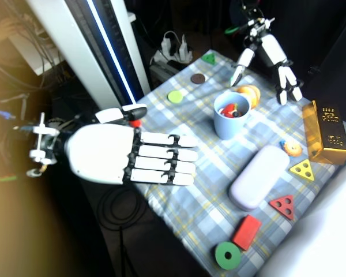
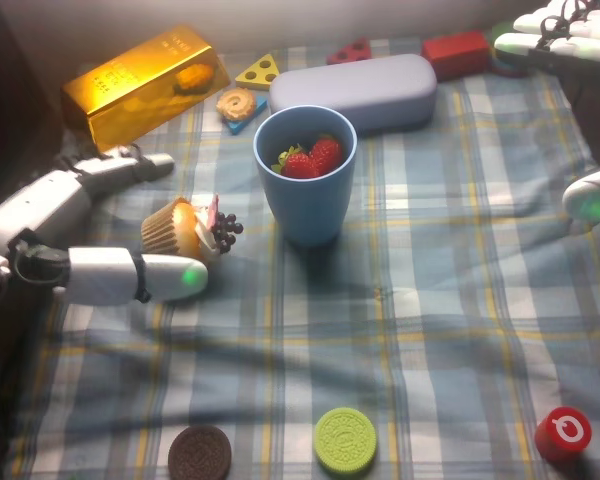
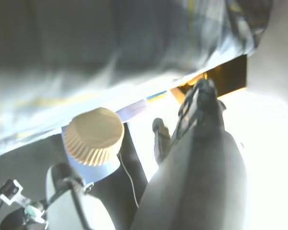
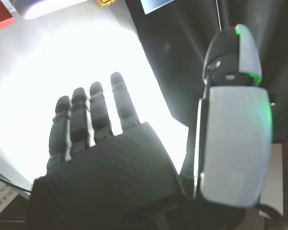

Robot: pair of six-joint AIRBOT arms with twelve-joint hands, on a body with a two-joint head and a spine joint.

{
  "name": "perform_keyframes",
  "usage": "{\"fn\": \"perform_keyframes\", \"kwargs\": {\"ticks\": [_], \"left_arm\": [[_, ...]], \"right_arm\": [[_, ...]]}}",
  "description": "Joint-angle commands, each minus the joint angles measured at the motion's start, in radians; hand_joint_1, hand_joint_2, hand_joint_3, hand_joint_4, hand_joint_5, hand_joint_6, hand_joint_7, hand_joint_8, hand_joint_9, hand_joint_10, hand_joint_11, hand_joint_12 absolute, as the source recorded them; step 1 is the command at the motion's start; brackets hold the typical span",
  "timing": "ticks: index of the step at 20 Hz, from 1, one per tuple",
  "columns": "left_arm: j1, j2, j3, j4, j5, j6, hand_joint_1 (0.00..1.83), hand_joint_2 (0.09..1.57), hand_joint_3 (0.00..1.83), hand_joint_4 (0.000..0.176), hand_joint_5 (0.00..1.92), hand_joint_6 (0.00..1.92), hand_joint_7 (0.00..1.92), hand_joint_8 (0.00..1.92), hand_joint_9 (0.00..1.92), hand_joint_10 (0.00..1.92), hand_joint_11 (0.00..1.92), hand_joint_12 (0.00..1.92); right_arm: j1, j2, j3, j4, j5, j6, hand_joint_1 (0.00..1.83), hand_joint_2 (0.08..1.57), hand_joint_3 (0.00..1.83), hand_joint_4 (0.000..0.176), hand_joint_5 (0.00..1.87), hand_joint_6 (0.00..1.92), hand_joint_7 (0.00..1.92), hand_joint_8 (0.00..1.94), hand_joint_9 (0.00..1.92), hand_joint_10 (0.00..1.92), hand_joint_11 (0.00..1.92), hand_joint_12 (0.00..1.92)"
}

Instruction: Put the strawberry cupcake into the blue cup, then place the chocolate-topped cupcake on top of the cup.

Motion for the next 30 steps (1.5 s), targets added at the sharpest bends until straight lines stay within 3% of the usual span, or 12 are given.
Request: {"fn": "perform_keyframes", "kwargs": {"ticks": [1, 4, 9, 10, 13, 15, 17, 18, 19, 25, 27, 30], "left_arm": [[-0.011, -0.004, 0.007, 0.016, -0.102, -0.01, 0.66, 0.65, 0.0, 0.17, 0.43, 0.01, 0.04, 0.0, 0.02, 0.0, 0.06, 0.03], [-0.011, -0.015, 0.011, 0.018, -0.091, -0.01, 0.68, 0.65, 0.0, 0.168, 0.46, 0.02, 0.05, 0.01, 0.03, 0.01, 0.05, 0.03], [-0.01, -0.025, 0.013, 0.024, -0.08, -0.011, 0.74, 0.74, 0.0, 0.176, 0.68, 0.01, 0.1, 0.0, 0.05, 0.0, 0.05, 0.08], [-0.01, -0.025, 0.014, 0.024, -0.08, -0.011, 0.85, 0.77, 0.0, 0.176, 0.83, 0.01, 0.14, 0.0, 0.07, 0.0, 0.03, 0.1], [-0.01, -0.022, 0.012, 0.024, -0.079, -0.011, 0.9, 0.8, 0.0, 0.176, 0.93, 0.01, 0.17, 0.0, 0.07, 0.0, 0.0, 0.14], [-0.009, -0.019, 0.008, 0.025, -0.077, -0.011, 0.92, 0.84, 0.01, 0.171, 1.0, 0.01, 0.17, 0.0, 0.05, 0.0, 0.0, 0.07], [-0.006, -0.015, 0.003, 0.026, -0.077, -0.011, 0.89, 0.88, 0.0, 0.176, 1.05, 0.0, 0.19, 0.0, 0.07, 0.0, 0.0, 0.1], [-0.005, -0.013, 0.002, 0.026, -0.079, -0.011, 1.05, 0.96, 0.01, 0.176, 1.25, 0.32, 0.22, 0.0, 0.08, 0.0, 0.0, 0.14], [-0.005, -0.012, 0.002, 0.026, -0.081, -0.011, 1.08, 0.99, 0.01, 0.176, 1.25, 0.47, 0.23, 0.0, 0.09, 0.0, 0.0, 0.18], [-0.009, 0.021, -0.01, 0.025, -0.113, -0.011, 1.05, 1.06, 0.0, 0.176, 1.09, 0.78, 0.25, 0.0, 0.08, 0.0, 0.0, 0.1], [-0.01, 0.038, -0.017, 0.024, -0.122, -0.011, 1.06, 1.04, 0.0, 0.176, 1.14, 0.7, 0.25, 0.0, 0.1, 0.0, 0.0, 0.07], [-0.012, 0.065, -0.028, 0.017, -0.147, -0.011, 1.02, 1.09, 0.0, 0.176, 1.02, 0.9, 0.22, 0.0, 0.08, 0.0, 0.0, 0.0]], "right_arm": [[0.008, -0.002, 0.005, 0.045, 0.103, 0.002, 0.0, 0.91, 0.0, 0.042, 0.0, 0.0, 0.0, 0.0, 0.0, 0.0, 0.0, 0.0], [0.007, -0.001, 0.005, 0.048, 0.103, 0.002, 0.0, 0.92, 0.0, 0.025, 0.0, 0.0, 0.0, 0.0, 0.0, 0.0, 0.0, 0.0], [0.006, -0.001, 0.005, 0.048, 0.103, 0.002, 0.0, 0.92, 0.0, 0.036, 0.0, 0.0, 0.0, 0.0, 0.0, 0.0, 0.0, 0.0], [0.006, -0.001, 0.005, 0.048, 0.103, 0.002, 0.0, 0.92, 0.0, 0.044, 0.0, 0.0, 0.0, 0.0, 0.0, 0.0, 0.0, 0.0], [0.005, -0.002, 0.005, 0.048, 0.103, 0.002, 0.0, 0.93, 0.0, 0.028, 0.0, 0.0, 0.0, 0.0, 0.0, 0.0, 0.0, 0.0], [0.004, -0.002, 0.006, 0.048, 0.103, 0.002, 0.0, 0.94, 0.01, 0.033, 0.0, 0.0, 0.0, 0.0, 0.0, 0.0, 0.0, 0.0], [0.004, -0.002, 0.006, 0.048, 0.103, 0.002, 0.0, 0.93, 0.0, 0.053, 0.0, 0.0, 0.0, 0.0, 0.0, 0.0, 0.0, 0.0], [0.004, -0.002, 0.006, 0.048, 0.103, 0.002, 0.0, 0.93, 0.0, 0.051, 0.0, 0.0, 0.0, 0.0, 0.0, 0.0, 0.0, 0.0], [0.003, -0.002, 0.006, 0.048, 0.103, 0.002, 0.0, 0.93, 0.0, 0.043, 0.0, 0.0, 0.0, 0.0, 0.0, 0.0, 0.0, 0.0], [0.001, -0.006, 0.009, 0.049, 0.103, 0.002, 0.0, 0.95, 0.01, 0.03, 0.0, 0.0, 0.0, 0.0, 0.0, 0.0, 0.0, 0.0], [0.001, -0.006, 0.009, 0.049, 0.103, 0.002, 0.0, 0.94, 0.0, 0.039, 0.0, 0.0, 0.0, 0.0, 0.0, 0.0, 0.0, 0.0], [0.001, -0.006, 0.009, 0.049, 0.103, 0.002, 0.0, 0.94, 0.0, 0.042, 0.0, 0.0, 0.0, 0.0, 0.0, 0.0, 0.0, 0.0]]}}
